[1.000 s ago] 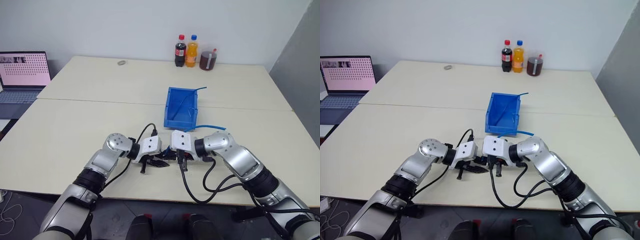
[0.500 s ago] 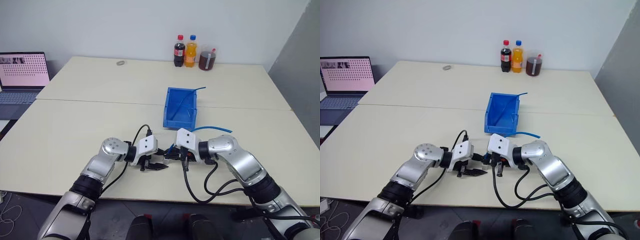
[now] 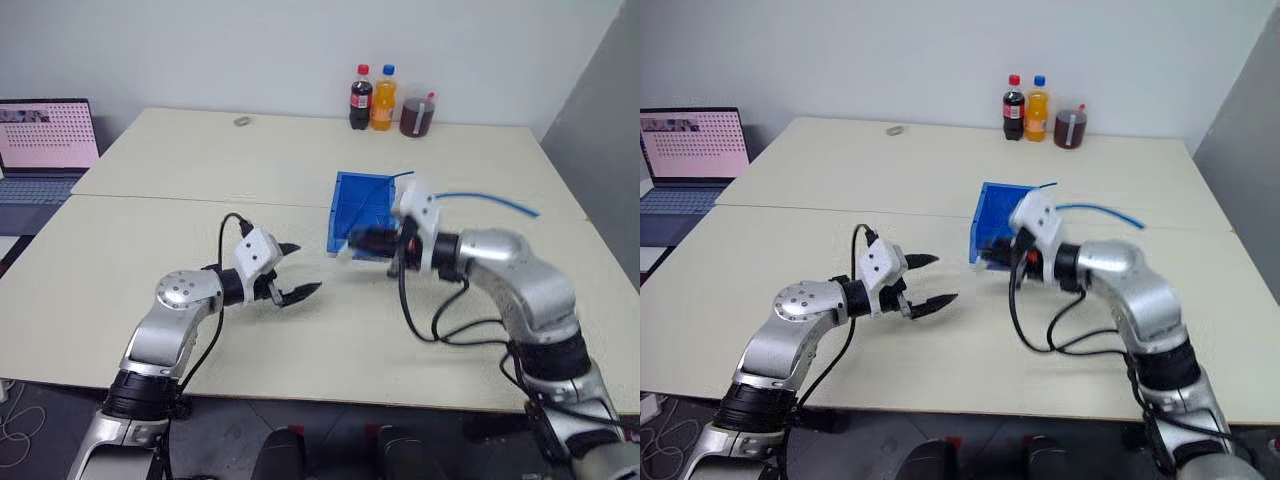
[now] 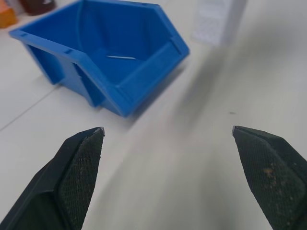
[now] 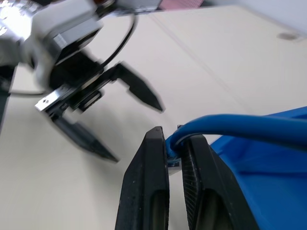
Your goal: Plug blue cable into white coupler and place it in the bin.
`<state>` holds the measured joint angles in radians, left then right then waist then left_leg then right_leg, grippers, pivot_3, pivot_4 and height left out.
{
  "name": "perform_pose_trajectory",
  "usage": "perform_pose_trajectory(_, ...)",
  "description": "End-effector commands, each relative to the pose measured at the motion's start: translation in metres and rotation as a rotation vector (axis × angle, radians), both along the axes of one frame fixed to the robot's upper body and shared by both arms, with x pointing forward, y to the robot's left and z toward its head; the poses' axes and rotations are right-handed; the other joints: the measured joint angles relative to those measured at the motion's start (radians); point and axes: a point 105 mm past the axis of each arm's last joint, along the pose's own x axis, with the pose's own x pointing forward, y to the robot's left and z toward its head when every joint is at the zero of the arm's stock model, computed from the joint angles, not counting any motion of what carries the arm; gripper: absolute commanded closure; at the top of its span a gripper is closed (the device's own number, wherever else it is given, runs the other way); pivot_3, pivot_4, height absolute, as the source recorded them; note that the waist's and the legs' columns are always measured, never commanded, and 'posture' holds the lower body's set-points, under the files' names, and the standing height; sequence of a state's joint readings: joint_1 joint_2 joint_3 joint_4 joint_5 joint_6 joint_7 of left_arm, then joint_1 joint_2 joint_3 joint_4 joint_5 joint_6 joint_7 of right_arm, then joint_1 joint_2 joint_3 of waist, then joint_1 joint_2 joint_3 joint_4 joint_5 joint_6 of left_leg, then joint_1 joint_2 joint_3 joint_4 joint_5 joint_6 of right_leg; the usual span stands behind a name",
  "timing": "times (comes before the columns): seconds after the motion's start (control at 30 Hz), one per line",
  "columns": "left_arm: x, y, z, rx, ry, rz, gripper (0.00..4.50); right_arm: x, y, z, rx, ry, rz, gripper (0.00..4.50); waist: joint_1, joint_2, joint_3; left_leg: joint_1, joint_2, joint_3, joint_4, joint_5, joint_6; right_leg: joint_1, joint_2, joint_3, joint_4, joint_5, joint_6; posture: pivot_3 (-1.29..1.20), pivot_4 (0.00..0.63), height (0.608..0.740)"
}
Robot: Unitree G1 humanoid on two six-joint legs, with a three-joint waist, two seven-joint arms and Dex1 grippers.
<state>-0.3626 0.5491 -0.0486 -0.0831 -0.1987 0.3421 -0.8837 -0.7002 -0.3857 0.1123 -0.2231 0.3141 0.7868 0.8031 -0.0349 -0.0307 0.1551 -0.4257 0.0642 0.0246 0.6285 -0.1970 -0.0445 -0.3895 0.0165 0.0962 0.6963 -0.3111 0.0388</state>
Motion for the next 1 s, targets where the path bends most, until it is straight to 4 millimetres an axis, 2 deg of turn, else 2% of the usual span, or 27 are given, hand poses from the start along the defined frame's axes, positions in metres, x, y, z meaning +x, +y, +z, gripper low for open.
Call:
perform_pose_trajectory(0.03, 0.009, 0.005, 0.023, -0.023, -0.077, 0.075, 0.0, 0.031, -0.004, 0.019, 0.028, -0.028, -0.057, 4.41, -0.003, 0.0, 0.0, 0.0, 0.0, 0.0, 0.0, 0.0, 0.0, 0.0, 0.0, 0.0, 0.0, 0.0, -0.001, 0.0, 0.15, 0.74)
perform_pose_trajectory(0.1, 0.013, 0.009, 0.025, -0.019, -0.089, 0.105, 0.0, 0.05, -0.007, 0.02, 0.005, -0.033, -0.099, 4.41, -0.004, 0.0, 0.001, 0.0, 0.0, 0.0, -0.001, 0.0, 0.0, 0.0, 0.0, 0.0, 0.0, 0.002, -0.003, 0.0, 0.15, 0.74)
perform_pose_trajectory(0.17, 0.017, 0.012, 0.026, -0.012, -0.099, 0.128, 0.0, 0.069, -0.01, 0.019, -0.018, -0.014, -0.134, 3.7, -0.006, 0.001, 0.003, 0.0, 0.0, 0.001, -0.001, 0.0, 0.0, 0.0, 0.0, 0.0, -0.001, 0.002, -0.003, 0.0, 0.15, 0.74)
perform_pose_trajectory(0.23, 0.018, 0.015, 0.024, -0.003, -0.1, 0.134, 0.0, 0.084, -0.014, 0.018, -0.038, 0.019, -0.158, 3.45, -0.007, 0.001, 0.005, 0.0, 0.0, 0.002, -0.001, 0.0, 0.0, 0.0, 0.0, 0.001, -0.001, 0.002, -0.003, 0.0, 0.15, 0.74)
perform_pose_trajectory(0.27, 0.018, 0.015, 0.023, -0.001, -0.1, 0.134, 0.0, 0.089, -0.014, 0.016, -0.053, 0.043, -0.152, 3.08, -0.008, 0.001, 0.007, 0.0, 0.0, 0.002, -0.001, 0.0, 0.0, 0.0, 0.0, 0.001, -0.002, 0.002, -0.003, 0.0, 0.15, 0.74)
perform_pose_trajectory(0.33, 0.017, 0.016, 0.022, 0.002, -0.101, 0.134, 0.0, 0.097, -0.02, 0.016, -0.101, 0.079, -0.15, 2.65, -0.011, 0.002, 0.011, -0.001, 0.0, 0.002, -0.002, 0.0, 0.0, -0.001, 0.0, 0.0, -0.002, 0.002, -0.003, 0.0, 0.15, 0.74)
perform_pose_trajectory(0.5, 0.017, 0.017, 0.022, 0.009, -0.106, 0.136, 0.0, 0.105, -0.046, 0.027, -0.213, 0.096, -0.149, 1.33, -0.008, 0.002, 0.014, -0.006, -0.001, 0.002, -0.002, 0.0, 0.0, -0.006, -0.001, 0.0, -0.002, 0.002, -0.004, 0.0, 0.15, 0.74)
perform_pose_trajectory(0.6, 0.018, 0.019, 0.023, 0.011, -0.105, 0.141, 0.0, 0.098, -0.057, 0.026, -0.313, 0.097, -0.08, 0.67, -0.006, 0.002, 0.014, -0.01, -0.001, 0.004, -0.002, 0.0, 0.0, -0.012, -0.002, 0.001, -0.001, 0.002, -0.004, 0.0, 0.15, 0.74)
perform_pose_trajectory(0.7, 0.021, 0.023, 0.025, 0.012, -0.102, 0.148, 0.0, 0.083, -0.08, 0.019, -0.458, 0.092, 0.009, 0.03, -0.004, 0.002, 0.015, -0.011, -0.001, 0.004, -0.003, 0.0, 0.0, -0.014, -0.002, 0.002, 0.0, 0.002, -0.005, 0.0, 0.15, 0.74)
perform_pose_trajectory(0.9, 0.023, 0.039, 0.031, -0.046, -0.08, 0.173, 0.0, 0.053, -0.109, 0.003, -0.452, 0.072, 0.01, 0.03, 0.003, 0.001, 0.015, -0.012, -0.001, 0.004, -0.002, 0.0, 0.0, -0.015, -0.002, 0.001, 0.0, 0.002, -0.005, 0.0, 0.15, 0.74)
perform_pose_trajectory(1.0, 0.024, 0.053, 0.033, -0.053, -0.083, 0.234, 0.0, 0.035, -0.116, -0.002, -0.287, 0.08, -0.107, 0.03, 0.002, 0.002, 0.015, -0.012, -0.001, 0.004, -0.002, 0.0, 0.0, -0.015, -0.002, 0.002, 0.001, 0.002, -0.005, 0.0, 0.15, 0.74)
